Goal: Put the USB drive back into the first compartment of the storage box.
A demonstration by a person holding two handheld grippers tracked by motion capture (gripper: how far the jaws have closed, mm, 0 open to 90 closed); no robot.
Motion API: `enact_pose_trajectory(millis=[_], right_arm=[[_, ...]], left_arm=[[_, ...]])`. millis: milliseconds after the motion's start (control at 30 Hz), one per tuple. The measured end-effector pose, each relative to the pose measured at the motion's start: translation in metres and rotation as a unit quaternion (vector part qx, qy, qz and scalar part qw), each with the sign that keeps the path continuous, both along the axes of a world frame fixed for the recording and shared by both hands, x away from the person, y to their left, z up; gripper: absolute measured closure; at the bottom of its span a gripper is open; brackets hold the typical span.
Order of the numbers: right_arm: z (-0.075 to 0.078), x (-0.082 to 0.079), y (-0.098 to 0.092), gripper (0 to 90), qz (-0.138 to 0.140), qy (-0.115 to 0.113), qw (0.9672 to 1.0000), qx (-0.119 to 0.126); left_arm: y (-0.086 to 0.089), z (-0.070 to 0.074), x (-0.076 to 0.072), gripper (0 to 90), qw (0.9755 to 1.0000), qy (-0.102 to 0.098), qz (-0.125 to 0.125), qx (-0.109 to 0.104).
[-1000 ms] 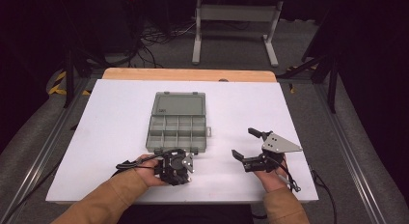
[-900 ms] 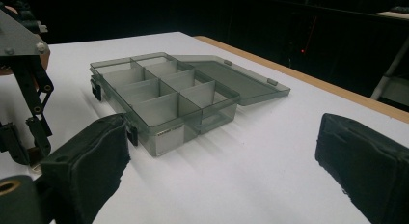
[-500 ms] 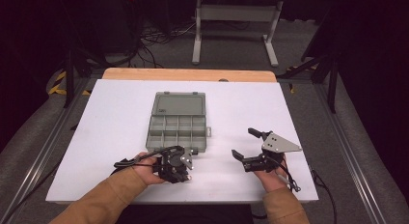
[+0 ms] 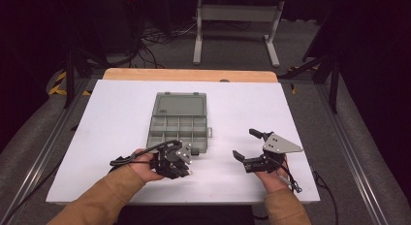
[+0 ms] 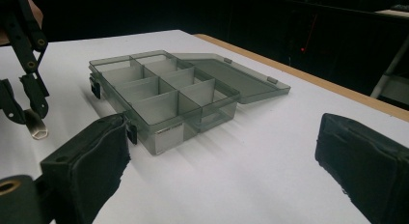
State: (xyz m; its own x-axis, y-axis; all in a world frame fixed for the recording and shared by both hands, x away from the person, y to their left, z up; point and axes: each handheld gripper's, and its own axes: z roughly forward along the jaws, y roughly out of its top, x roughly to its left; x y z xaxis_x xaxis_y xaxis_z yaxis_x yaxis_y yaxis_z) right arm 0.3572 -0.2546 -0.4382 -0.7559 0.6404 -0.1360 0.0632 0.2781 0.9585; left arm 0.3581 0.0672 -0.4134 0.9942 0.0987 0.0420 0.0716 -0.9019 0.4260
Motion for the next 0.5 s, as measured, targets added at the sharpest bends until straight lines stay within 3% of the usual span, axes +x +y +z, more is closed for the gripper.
enact_pose_trajectory(millis=[500], right_arm=[[0.000, 0.000, 0.000, 5.4, 0.001, 0.000, 1.0000, 0.001]], left_arm=[[0.011, 0.021, 0.003, 78.4, 0.9990, -0.014, 0.020, -0.037]])
